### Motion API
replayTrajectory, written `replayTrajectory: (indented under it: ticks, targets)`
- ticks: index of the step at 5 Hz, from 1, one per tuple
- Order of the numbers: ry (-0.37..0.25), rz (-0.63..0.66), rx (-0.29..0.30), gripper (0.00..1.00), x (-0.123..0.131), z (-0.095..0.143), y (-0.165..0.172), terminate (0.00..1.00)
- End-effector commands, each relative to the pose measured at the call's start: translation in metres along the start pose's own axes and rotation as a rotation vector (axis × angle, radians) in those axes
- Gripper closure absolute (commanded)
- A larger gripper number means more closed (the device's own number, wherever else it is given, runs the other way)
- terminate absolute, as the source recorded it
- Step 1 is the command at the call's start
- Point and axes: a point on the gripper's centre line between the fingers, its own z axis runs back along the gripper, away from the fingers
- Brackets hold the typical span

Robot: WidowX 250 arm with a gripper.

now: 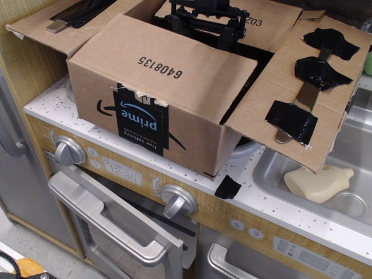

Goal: Open large4fbox flaps

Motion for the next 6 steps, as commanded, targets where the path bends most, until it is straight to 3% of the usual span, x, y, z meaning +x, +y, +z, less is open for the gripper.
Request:
replayTrajectory:
  ticks: [1, 3, 6]
  targets:
    - [0.011, 0.075, 0.067, 0.00, -0.047, 0.043, -0.002, 0.00]
    - [0.016, 0.125, 0.121, 0.00, -0.083, 0.048, 0.010, 0.00]
    - [-0.032, 0.217, 0.079, 0.00, -0.136, 0.018, 0.018, 0.00]
